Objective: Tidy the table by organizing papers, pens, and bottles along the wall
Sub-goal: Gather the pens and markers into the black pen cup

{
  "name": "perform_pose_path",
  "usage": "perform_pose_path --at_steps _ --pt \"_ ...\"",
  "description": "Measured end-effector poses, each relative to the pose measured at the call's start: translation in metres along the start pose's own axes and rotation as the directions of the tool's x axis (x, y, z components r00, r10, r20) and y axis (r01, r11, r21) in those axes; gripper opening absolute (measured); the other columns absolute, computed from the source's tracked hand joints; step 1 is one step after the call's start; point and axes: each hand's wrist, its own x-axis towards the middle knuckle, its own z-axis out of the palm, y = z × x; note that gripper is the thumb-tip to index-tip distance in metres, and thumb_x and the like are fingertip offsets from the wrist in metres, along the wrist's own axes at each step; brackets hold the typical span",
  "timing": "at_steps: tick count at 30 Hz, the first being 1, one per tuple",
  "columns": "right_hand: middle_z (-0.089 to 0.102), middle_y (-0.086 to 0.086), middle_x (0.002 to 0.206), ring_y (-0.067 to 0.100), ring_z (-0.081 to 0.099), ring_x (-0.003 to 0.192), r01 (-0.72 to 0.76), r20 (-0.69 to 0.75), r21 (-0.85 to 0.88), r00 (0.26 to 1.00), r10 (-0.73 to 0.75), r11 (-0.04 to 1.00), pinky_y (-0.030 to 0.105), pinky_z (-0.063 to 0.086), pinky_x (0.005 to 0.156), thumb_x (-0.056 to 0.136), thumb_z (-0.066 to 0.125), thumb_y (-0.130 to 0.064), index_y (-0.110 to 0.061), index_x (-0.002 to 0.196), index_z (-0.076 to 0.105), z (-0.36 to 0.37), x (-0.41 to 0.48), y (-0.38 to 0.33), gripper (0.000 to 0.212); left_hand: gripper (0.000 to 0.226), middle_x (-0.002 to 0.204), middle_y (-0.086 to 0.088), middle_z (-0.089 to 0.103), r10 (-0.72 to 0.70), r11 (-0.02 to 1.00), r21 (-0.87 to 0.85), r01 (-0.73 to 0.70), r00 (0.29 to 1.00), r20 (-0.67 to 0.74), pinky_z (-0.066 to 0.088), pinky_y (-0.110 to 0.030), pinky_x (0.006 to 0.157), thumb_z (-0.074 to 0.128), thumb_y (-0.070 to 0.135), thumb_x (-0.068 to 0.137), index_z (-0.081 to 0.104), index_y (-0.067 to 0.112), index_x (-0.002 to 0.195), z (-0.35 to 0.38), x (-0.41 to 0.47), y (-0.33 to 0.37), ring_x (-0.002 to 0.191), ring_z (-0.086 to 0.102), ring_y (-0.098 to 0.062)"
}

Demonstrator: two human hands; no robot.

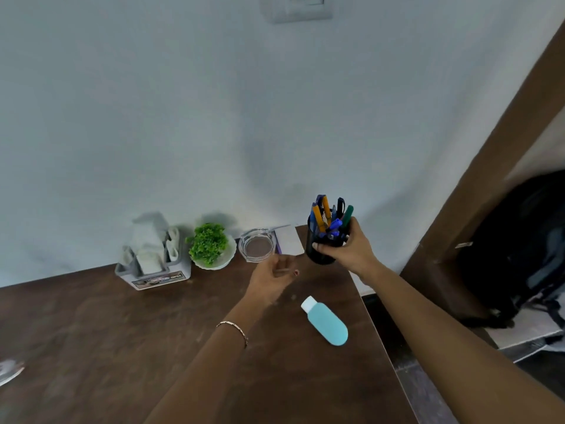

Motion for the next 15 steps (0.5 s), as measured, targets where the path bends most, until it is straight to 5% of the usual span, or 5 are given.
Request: perform_pose_path --at_steps 4,9,12,15 --pt "0.062 -0.01 0.105 0.014 0.059 0.1 -0.007 0.019 -0.019 1.0 0.008 1.0 0.038 0.052 0.094 0.063 0.089 -0.028 -0.023 0.12 0.048 0.002 0.037 0.01 0.07 0.023 0.109 -0.004 0.071 -0.118 0.99 -0.089 0.112 0.991 -0.065 0.053 -0.015 0.055 0.068 0.007 0.086 0.064 0.007 0.109 0.008 0.014 -0.019 0.098 0.066 -0.015" --pt "0.064 -0.006 0.11 0.016 0.061 0.105 -0.023 0.046 0.008 0.999 0.023 1.0 0.041 0.052 0.095 0.058 0.089 -0.037 -0.025 0.12 0.047 0.009 0.067 0.026 0.076 0.013 0.103 0.01 0.071 -0.164 0.981 0.081 0.174 0.979 -0.117 0.054 -0.037 0.084 0.071 0.022 0.084 0.068 0.026 0.096 0.01 0.028 -0.047 0.094 0.065 -0.004" --pt "0.065 -0.008 0.11 0.015 0.062 0.105 -0.043 0.048 0.027 0.998 0.041 0.999 0.043 0.053 0.094 0.049 0.087 -0.048 -0.028 0.118 0.048 0.012 0.079 0.033 0.081 0.016 0.102 0.013 0.067 -0.147 0.973 0.157 0.168 0.98 -0.136 0.048 -0.023 0.088 0.068 0.018 0.086 0.069 0.02 0.102 0.013 0.03 -0.057 0.09 0.054 0.01" --pt "0.065 -0.008 0.109 0.015 0.061 0.104 -0.036 0.069 -0.001 0.997 0.036 0.999 0.041 0.053 0.094 0.057 0.089 -0.039 -0.026 0.119 0.047 0.015 0.087 0.039 0.076 0.015 0.101 0.009 0.067 -0.144 0.973 0.158 0.17 0.976 -0.163 0.044 -0.016 0.084 0.067 0.014 0.087 0.069 0.015 0.102 0.015 0.034 -0.064 0.086 0.053 0.004"
